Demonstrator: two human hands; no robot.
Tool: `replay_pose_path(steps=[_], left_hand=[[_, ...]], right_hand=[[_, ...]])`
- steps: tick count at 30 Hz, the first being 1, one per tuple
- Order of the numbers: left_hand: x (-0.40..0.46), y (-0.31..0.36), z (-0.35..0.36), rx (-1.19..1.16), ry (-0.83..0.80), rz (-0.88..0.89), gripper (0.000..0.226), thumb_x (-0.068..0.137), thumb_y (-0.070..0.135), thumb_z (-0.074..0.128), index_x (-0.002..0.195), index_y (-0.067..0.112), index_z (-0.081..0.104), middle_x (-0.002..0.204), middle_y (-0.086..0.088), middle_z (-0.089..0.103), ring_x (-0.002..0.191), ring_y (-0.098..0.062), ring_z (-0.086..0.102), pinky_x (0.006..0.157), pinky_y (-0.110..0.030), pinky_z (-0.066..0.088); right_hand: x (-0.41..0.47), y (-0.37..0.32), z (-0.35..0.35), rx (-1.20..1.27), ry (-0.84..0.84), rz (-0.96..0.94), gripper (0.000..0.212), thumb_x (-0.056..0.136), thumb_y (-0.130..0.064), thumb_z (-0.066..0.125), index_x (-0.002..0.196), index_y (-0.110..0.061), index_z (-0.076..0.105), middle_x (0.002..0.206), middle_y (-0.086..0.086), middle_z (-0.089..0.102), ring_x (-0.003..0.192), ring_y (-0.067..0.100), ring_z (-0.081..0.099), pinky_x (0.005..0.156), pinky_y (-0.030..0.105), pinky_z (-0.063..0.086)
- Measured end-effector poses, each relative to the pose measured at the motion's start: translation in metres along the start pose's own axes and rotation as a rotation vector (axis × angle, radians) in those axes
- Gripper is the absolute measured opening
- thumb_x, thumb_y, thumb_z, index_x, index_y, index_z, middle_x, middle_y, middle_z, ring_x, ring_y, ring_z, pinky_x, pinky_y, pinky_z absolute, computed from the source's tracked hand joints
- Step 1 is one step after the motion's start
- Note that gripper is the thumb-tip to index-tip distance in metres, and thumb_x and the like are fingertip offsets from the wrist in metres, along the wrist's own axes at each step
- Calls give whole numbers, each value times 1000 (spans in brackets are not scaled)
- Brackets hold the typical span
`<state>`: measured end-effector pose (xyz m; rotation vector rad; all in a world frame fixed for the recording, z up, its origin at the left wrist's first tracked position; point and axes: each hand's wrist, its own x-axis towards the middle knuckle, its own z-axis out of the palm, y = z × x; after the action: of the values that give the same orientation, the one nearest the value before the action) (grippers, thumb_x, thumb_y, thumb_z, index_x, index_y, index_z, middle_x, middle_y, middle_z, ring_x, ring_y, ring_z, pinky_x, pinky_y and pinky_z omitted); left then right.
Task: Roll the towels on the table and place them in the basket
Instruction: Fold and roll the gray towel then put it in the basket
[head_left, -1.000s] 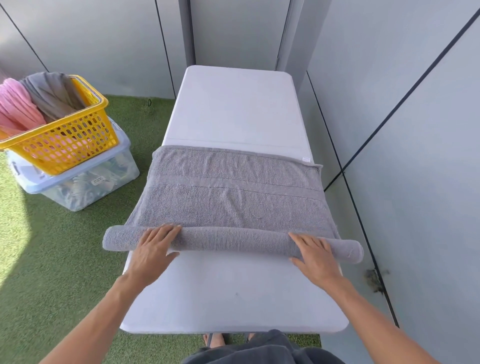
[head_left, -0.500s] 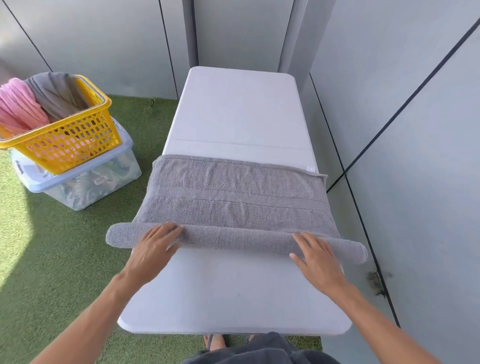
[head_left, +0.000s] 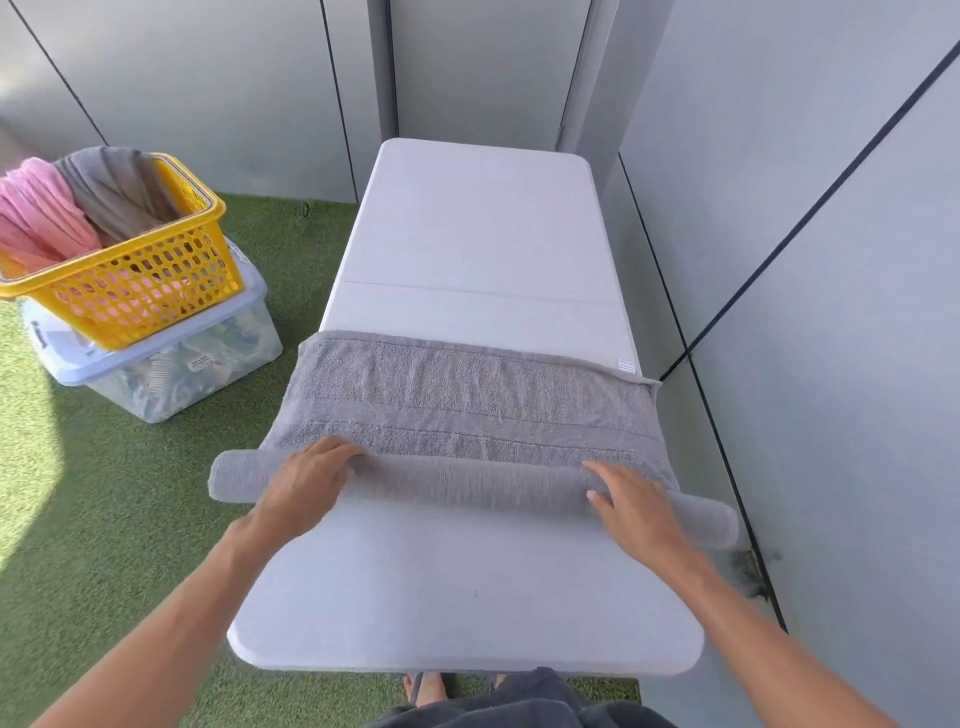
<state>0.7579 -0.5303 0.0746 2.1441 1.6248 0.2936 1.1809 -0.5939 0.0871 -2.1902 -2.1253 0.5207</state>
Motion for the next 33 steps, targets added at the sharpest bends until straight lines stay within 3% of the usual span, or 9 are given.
replay_pose_path(steps=[2,5,9,14,17,20,24,30,33], left_hand=[[-6,4,10,74,110,60,45,89,22,67,133,17,57,131,-1,58,121,-28,56,99,-42,43],[-11,1,18,221,11,77,72,79,31,77,143,20,45,143,0,49,134,-24,45,109,-42,34],[-8,4,21,316,30,56,63,68,18,84,125,21,58,118,5,62,114,-23,57,97,-35,36],[8,8,-13,240,-402,-24,41,87,26,68,127,25,58,124,7,61,116,-17,55,98,-33,40],[6,7,-11,54,-171,-7,36,91,19,62,126,23,60,125,4,61,112,-21,60,93,-36,45],[-4,8,2,61,50,83,38,92,30,62,129,22,59,128,4,60,117,-23,58,98,-39,44],[-14,7,15,188,-20,82,62,82,34,74,138,21,50,130,3,57,124,-21,51,107,-36,33],[-1,10,-1,121,-261,-34,50,84,26,72,131,24,57,124,3,62,115,-23,57,97,-33,40],[0,4,0,16,-110,-10,45,88,22,67,132,24,57,122,2,63,114,-26,59,96,-37,44]], right_hand=[[-8,-2,8,-40,39,-16,55,95,-46,49,146,-29,35,148,-9,39,140,14,30,109,39,22],[-11,1,18,-175,-29,-34,67,91,-47,55,149,-30,25,147,-10,36,141,16,26,112,41,18],[-8,2,21,-156,-52,-23,57,91,-30,57,144,-30,34,140,-11,45,133,15,35,108,36,25],[-1,23,0,109,-384,-49,50,85,-34,69,132,-29,51,127,-6,59,118,16,53,98,32,41],[0,22,-1,247,-195,0,50,88,-33,66,134,-27,51,132,-4,56,119,16,54,101,31,41],[-8,16,10,99,37,-52,53,92,-47,55,141,-30,43,139,-11,48,131,12,41,111,36,28],[-15,9,17,-148,-51,-77,65,91,-47,55,147,-31,28,141,-13,41,135,12,32,113,35,20],[-4,18,7,23,-260,-44,46,86,-41,65,130,-34,50,123,-11,59,118,15,53,99,36,40],[4,23,2,152,-147,-37,41,87,-41,63,126,-35,53,126,-11,60,119,15,54,100,39,43]])
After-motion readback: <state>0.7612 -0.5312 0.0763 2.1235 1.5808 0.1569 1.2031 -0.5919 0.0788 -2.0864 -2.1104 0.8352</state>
